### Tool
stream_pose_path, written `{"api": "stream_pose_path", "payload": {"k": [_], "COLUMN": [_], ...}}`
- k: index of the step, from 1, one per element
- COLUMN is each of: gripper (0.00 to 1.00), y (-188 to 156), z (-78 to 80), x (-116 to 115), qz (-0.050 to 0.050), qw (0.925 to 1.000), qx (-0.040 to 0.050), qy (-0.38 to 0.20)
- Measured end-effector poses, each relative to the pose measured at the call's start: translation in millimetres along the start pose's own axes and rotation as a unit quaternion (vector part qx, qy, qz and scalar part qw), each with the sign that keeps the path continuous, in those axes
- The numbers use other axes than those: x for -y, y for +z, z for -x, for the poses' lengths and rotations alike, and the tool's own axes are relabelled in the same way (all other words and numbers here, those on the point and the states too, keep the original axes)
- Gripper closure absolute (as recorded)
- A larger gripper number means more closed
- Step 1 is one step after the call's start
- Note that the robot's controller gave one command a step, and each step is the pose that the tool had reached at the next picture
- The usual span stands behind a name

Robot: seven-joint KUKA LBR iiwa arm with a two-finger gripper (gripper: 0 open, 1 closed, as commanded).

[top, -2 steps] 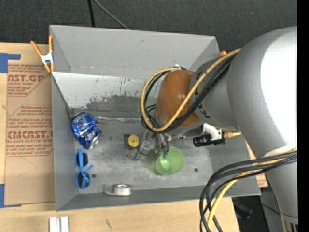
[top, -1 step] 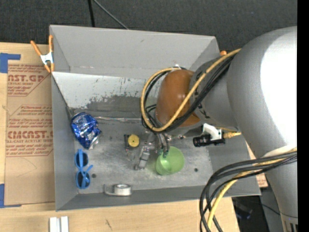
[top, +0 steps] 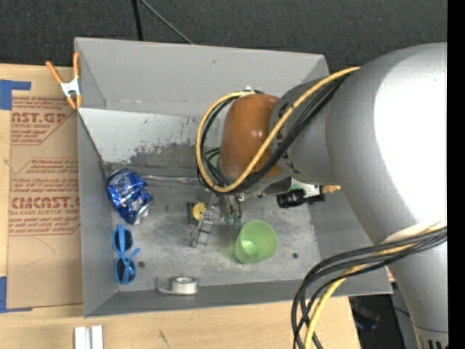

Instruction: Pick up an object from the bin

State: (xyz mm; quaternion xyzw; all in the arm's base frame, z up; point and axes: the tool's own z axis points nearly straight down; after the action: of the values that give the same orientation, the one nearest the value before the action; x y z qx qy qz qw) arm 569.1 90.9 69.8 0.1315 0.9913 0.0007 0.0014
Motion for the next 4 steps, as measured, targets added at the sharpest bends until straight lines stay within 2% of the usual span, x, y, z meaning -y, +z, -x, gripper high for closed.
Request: {"api": "stream_pose_path", "payload": {"k": [1,2,3,4], "gripper": [0.0,0.0,1.0,0.0], "y": [-121.0,4.9,0.2,0.3], "z": [-53.9,-10.4,-9.9,-10.0], "x": [4.1,12.0,11.0,11.0], "qz": [0.001,-0.002,0.0,0.0], "qw": [0.9995,0.9999,0.9999,0.9999], "qx": [0.0018,-0.0031,-0.0013,-0.0014], "qy": [-0.033,0.014,0.014,0.014]}}
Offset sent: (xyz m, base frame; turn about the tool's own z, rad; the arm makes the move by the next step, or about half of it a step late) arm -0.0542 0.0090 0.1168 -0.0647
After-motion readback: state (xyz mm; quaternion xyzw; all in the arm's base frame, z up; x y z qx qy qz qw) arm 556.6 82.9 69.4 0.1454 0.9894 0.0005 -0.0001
